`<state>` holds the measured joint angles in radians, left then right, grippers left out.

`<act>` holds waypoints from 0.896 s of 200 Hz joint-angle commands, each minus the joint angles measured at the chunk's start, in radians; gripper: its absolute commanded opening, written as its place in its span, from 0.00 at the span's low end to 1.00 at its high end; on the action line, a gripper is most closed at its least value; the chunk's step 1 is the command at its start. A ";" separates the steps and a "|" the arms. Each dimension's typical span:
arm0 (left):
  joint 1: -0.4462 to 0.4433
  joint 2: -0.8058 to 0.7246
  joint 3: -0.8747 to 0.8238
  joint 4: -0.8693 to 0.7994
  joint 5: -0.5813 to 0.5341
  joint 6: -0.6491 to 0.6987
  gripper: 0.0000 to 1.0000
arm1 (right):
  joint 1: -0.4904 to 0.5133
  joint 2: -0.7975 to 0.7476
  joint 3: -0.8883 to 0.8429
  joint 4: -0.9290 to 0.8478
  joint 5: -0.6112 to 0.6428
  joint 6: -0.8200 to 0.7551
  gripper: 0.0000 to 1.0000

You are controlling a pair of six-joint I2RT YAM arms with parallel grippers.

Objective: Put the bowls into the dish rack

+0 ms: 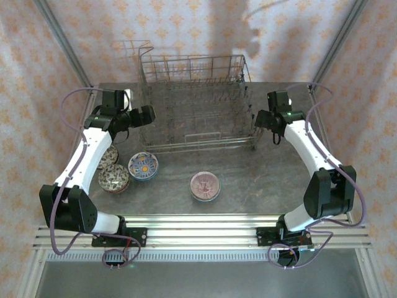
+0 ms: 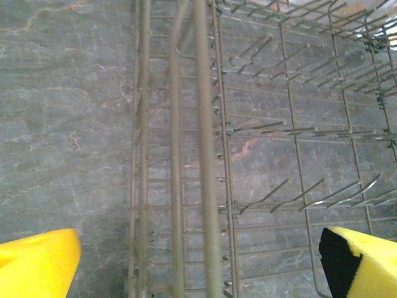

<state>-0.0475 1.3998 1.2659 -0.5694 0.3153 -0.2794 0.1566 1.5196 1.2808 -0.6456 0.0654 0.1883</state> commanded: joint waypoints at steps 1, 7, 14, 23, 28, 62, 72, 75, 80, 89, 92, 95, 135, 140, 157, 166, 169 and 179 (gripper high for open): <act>-0.021 -0.001 0.026 -0.058 0.034 0.021 0.99 | -0.002 0.007 0.021 -0.075 0.138 0.024 0.89; -0.026 0.001 0.025 -0.059 0.032 0.022 0.99 | -0.002 0.004 0.020 -0.076 0.155 0.027 0.89; -0.032 0.004 0.026 -0.061 0.033 0.021 0.99 | -0.002 0.003 0.019 -0.078 0.177 0.034 0.89; -0.040 0.007 0.028 -0.061 0.034 0.020 0.99 | -0.004 0.001 0.015 -0.078 0.202 0.042 0.88; -0.045 0.009 0.028 -0.061 0.034 0.020 0.99 | -0.004 0.002 0.014 -0.078 0.214 0.045 0.87; -0.082 0.021 0.038 -0.066 0.023 0.025 0.99 | -0.015 0.015 0.015 -0.097 0.273 0.065 0.85; -0.088 0.024 0.041 -0.067 0.024 0.026 0.99 | -0.025 0.014 0.011 -0.095 0.278 0.071 0.85; -0.090 0.024 0.041 -0.066 0.024 0.026 0.99 | -0.029 0.013 0.010 -0.094 0.277 0.070 0.85; -0.093 0.025 0.041 -0.067 0.025 0.025 0.99 | -0.034 0.012 0.011 -0.092 0.275 0.070 0.84; -0.095 0.025 0.042 -0.065 0.029 0.025 0.99 | -0.047 0.013 0.013 -0.090 0.271 0.073 0.84; -0.096 0.026 0.041 -0.063 0.030 0.025 0.99 | -0.051 0.013 0.014 -0.091 0.271 0.072 0.84; -0.097 0.026 0.041 -0.061 0.030 0.024 0.99 | -0.055 0.014 0.016 -0.092 0.269 0.073 0.84; -0.103 0.015 0.049 -0.065 0.020 0.019 0.99 | -0.095 0.003 0.045 -0.099 0.231 0.026 0.84; -0.103 0.013 0.052 -0.071 0.007 0.020 0.99 | -0.094 -0.010 0.038 -0.083 0.194 0.010 0.84; -0.103 0.002 0.057 -0.083 -0.047 0.024 0.99 | -0.090 -0.061 0.016 -0.018 0.040 -0.037 0.85; -0.103 -0.003 0.062 -0.088 -0.072 0.022 0.99 | -0.079 -0.075 0.016 -0.001 -0.019 -0.058 0.86; -0.102 -0.004 0.066 -0.090 -0.077 0.022 0.99 | -0.073 -0.077 0.019 0.000 -0.025 -0.059 0.86; -0.103 -0.005 0.077 -0.099 -0.091 0.022 0.99 | -0.044 -0.081 0.030 -0.001 -0.034 -0.076 0.87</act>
<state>-0.1444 1.4158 1.2919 -0.6281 0.2970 -0.2790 0.0708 1.4956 1.2903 -0.6903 0.1505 0.1741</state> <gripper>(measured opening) 0.994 0.860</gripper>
